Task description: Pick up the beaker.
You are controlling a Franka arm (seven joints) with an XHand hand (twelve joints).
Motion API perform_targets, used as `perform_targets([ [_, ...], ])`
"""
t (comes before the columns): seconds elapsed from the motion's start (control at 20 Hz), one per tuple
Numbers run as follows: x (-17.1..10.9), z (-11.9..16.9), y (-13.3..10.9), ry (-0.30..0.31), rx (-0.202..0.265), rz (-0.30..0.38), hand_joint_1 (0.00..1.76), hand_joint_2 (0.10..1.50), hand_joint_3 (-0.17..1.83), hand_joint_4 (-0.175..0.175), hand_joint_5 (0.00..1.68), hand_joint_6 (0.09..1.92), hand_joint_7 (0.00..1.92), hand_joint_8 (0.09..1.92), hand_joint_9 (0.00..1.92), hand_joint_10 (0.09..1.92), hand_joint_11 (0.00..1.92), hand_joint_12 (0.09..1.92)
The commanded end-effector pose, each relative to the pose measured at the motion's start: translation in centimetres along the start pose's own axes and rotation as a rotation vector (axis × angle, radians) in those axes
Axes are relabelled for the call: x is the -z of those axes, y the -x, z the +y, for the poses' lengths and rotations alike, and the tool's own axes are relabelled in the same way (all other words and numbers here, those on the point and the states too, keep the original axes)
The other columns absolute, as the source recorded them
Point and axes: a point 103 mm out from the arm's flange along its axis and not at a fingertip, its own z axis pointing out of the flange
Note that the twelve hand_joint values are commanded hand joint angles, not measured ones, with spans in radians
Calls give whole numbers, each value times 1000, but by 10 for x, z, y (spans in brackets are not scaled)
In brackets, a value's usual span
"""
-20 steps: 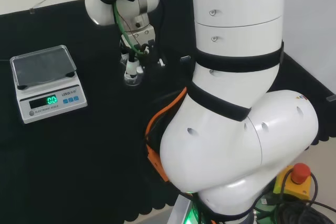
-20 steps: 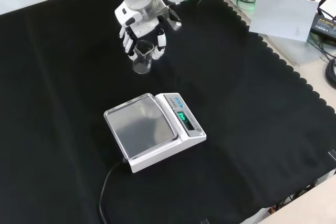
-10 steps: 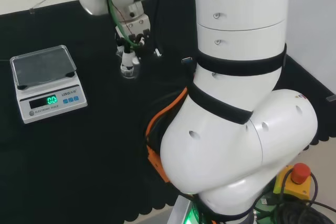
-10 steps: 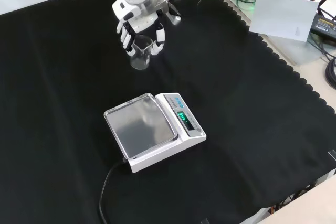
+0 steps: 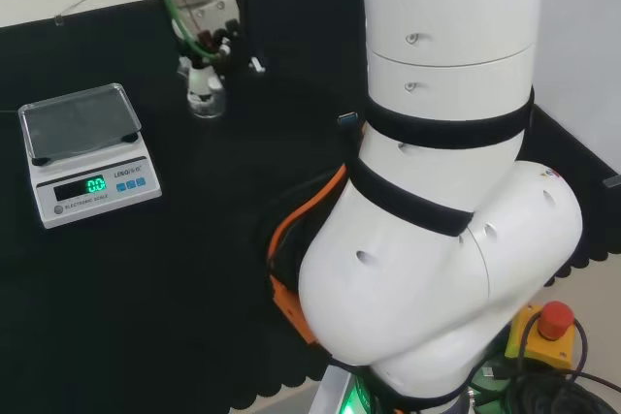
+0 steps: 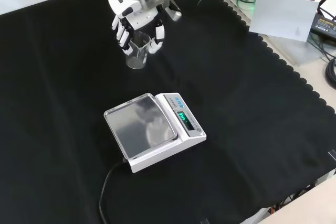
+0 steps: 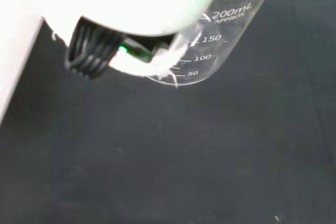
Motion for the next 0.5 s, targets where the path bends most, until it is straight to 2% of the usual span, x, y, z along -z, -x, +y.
perform_targets([
  [0.05, 47, 6, -53, 40, 66, -45, 1192, 401, 766, 130, 985, 918, 1037, 795, 1136, 542, 817, 1237],
  [0.3, 69, 15, -101, 58, 121, -65, 1194, 400, 771, 128, 984, 920, 1038, 790, 1142, 535, 832, 1229],
  [0.5, 76, 23, -141, 66, 167, -80, 1195, 399, 774, 124, 987, 921, 1041, 788, 1153, 531, 843, 1223],
])
